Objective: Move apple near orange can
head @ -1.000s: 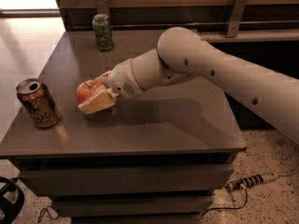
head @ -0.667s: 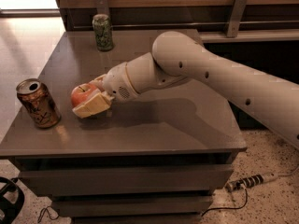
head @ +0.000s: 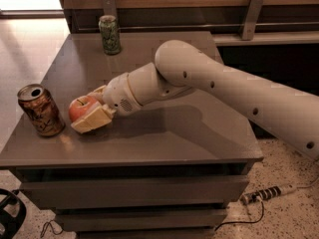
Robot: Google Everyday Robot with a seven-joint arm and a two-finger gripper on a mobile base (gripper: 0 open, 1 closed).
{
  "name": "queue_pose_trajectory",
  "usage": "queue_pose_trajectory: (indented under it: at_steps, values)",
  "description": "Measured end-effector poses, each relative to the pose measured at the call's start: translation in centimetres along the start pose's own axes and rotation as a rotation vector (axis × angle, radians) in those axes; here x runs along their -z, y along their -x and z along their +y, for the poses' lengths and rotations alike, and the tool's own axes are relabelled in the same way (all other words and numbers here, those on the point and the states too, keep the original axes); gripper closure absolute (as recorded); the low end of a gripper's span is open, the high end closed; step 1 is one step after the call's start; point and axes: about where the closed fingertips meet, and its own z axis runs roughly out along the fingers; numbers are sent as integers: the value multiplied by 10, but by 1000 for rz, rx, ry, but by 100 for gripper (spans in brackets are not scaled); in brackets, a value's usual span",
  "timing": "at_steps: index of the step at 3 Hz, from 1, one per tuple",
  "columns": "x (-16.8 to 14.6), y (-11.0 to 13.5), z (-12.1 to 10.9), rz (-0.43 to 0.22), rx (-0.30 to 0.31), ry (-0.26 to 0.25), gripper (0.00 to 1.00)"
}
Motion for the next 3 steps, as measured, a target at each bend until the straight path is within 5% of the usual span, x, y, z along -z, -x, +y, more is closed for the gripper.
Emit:
queue_pose_trajectory:
  at_steps: [1, 3]
  values:
    - [-4, -6, 5, 18, 34, 7, 100]
    - [-7, -4, 7, 18, 37, 14, 58]
